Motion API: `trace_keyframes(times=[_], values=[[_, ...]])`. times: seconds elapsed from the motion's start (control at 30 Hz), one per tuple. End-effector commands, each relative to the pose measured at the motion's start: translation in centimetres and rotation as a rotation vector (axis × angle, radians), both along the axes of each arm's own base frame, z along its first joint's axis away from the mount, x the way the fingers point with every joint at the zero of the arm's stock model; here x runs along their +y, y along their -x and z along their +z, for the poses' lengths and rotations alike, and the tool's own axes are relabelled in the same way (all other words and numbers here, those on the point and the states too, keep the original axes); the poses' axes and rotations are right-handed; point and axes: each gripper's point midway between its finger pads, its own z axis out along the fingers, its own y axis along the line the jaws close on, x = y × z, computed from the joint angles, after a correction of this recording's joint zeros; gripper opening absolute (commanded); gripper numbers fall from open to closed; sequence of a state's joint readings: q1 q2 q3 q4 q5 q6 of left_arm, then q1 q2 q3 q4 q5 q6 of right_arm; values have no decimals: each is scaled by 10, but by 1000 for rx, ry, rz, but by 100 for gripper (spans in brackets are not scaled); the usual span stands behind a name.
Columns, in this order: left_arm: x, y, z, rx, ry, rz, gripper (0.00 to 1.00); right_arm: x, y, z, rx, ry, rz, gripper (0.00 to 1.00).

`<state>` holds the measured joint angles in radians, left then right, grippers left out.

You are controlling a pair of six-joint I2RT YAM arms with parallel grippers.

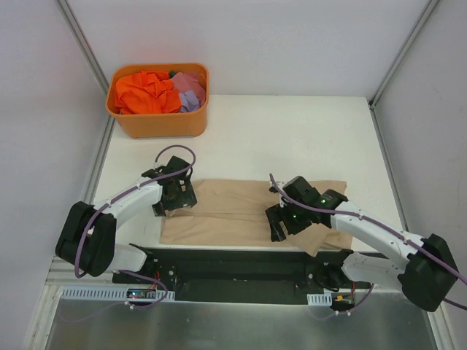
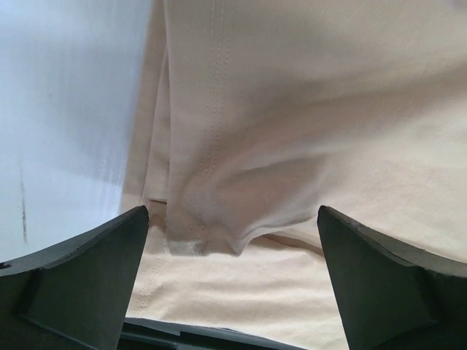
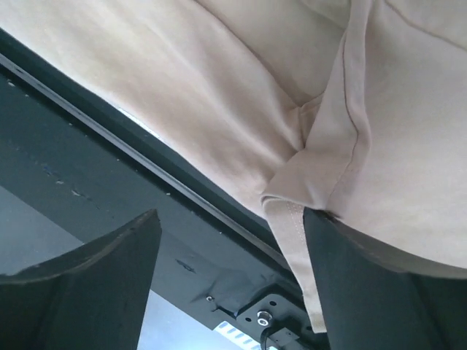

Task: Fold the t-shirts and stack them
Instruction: Fold the other side of the tshirt into a rectangle

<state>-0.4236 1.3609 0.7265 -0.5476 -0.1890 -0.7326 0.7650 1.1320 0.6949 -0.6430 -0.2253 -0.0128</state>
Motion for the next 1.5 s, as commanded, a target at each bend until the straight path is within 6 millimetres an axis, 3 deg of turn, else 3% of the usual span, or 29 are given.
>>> trace_keyframes(times=[0.0,0.1,0.2,0.33,0.47,0.57,0.7,0.8,1.03,1.13,1.23,1.47], values=[[10,-19,35,-105,-37,32,99,7,-6,30,-96,-88,-7,87],[10,-23,56,-156,-27,41,99,5,-18,47,-167,-114,-93,99],[5,-28,75,-216,14,31,99,-9,-35,55,-226,-83,-255,96],[-9,-34,91,-254,86,-22,99,-29,-53,50,-235,-47,-417,96],[-38,-36,77,-214,206,-100,99,-17,-60,39,-163,-57,-393,96],[-49,-36,58,-179,248,-118,99,6,-66,31,-118,-111,-329,96],[-39,-28,28,-100,190,-90,99,46,-55,22,7,-202,-194,96],[-24,-15,6,-39,136,-55,99,62,-45,18,17,-179,-94,96],[-10,-2,-14,22,84,-24,99,63,-36,15,9,-111,-46,96],[-8,-4,-14,16,76,-20,99,49,-45,18,-48,-54,-105,96],[-5,-4,-13,7,63,-19,99,21,-59,25,-101,19,-243,96],[1,2,-19,22,37,-17,99,-76,-70,22,-81,87,-761,96]])
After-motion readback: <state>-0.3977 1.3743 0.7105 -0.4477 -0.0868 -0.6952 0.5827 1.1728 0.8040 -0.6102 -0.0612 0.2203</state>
